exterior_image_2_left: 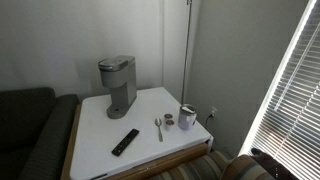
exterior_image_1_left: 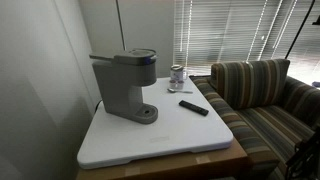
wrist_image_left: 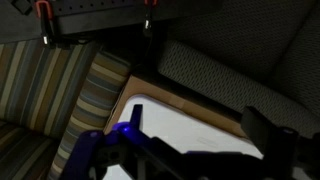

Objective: Open the top compartment of the coffee machine.

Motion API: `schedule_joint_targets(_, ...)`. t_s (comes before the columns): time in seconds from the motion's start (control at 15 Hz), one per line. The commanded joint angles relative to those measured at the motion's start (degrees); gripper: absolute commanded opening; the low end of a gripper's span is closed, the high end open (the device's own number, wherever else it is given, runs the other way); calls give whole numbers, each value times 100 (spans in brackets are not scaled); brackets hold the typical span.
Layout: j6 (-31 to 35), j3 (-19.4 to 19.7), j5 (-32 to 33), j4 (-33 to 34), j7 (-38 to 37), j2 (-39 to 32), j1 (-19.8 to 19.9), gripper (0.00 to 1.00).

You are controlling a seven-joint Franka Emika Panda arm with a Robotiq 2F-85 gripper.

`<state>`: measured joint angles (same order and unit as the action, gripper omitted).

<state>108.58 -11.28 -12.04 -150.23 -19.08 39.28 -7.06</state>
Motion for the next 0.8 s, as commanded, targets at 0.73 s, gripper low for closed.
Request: schedule_joint_targets(0.73,385,406,-31,168,524,-878,199,100)
